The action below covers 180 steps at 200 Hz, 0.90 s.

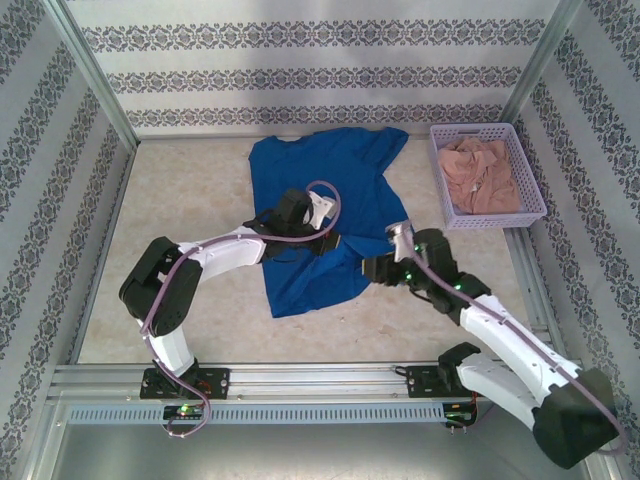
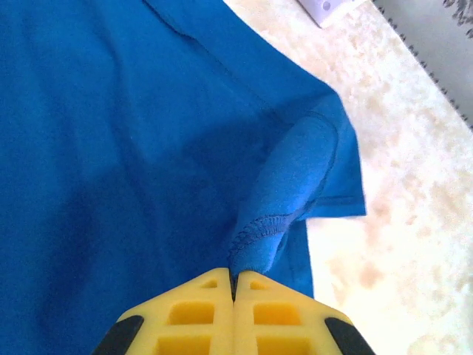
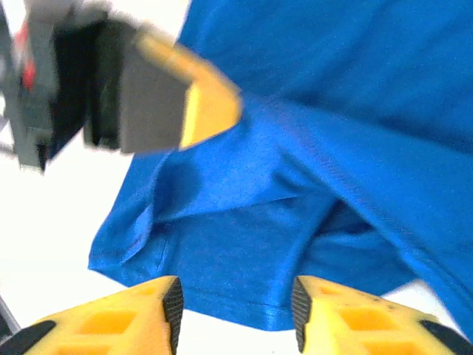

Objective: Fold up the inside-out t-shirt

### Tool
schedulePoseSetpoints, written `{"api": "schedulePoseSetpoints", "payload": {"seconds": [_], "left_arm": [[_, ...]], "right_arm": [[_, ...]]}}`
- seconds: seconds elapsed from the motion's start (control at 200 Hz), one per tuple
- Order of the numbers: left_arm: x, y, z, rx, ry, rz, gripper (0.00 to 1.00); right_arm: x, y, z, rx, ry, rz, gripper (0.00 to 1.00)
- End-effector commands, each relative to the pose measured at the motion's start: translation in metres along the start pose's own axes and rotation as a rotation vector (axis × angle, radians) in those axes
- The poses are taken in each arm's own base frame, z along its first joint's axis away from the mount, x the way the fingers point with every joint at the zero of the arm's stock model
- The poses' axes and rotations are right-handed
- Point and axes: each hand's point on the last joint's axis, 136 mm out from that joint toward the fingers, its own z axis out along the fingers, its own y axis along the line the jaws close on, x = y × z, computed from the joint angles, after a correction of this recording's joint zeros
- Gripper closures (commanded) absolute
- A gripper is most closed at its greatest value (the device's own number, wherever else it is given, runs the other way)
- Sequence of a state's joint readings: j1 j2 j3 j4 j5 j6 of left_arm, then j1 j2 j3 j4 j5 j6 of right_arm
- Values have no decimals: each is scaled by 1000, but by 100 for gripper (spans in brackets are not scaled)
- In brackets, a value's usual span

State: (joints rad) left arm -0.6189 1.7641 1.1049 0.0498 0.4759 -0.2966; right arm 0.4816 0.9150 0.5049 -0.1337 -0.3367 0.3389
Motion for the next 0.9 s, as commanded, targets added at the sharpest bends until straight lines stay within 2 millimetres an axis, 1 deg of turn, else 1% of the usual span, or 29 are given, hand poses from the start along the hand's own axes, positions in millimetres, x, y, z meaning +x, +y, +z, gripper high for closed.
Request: {"api": "schedulePoseSetpoints", "payload": {"seconds": [0.0,0.075,0.16,0.22,0.32,0.445,0.54,0.715,0.759,0.894], "left_arm": [[-34,-23,-18,84,-58,-66,100],[-44,-30,-29,83,-66,-50,100],[-53,-33,-44,49,-62,-19,100],[-56,-34,-54,25,-49,1,100],[-60,-32,-72,-21,-47,20,100],[-70,-42,-92,-8,-94,40,100],[-75,-47,-102,-10,-114,57,100],[-75,-46,-111,-44,-106,91,100],[-74,-46,-114,-52,-107,98,100],[-73,-42,-125,-97,-122,124,100]], "right_arm": [[-2,12,23,-9,-112,-186,60],[1,26,41,-37,-125,-284,64],[0,30,60,-9,-142,-350,71],[-1,24,73,15,-151,-354,73],[-4,13,90,59,-171,-357,77],[-2,8,111,94,-164,-397,80],[-1,3,126,147,-157,-441,82],[-3,-12,146,213,-144,-449,83],[-4,-19,150,240,-136,-433,84],[-17,-42,152,306,-147,-357,86]]}}
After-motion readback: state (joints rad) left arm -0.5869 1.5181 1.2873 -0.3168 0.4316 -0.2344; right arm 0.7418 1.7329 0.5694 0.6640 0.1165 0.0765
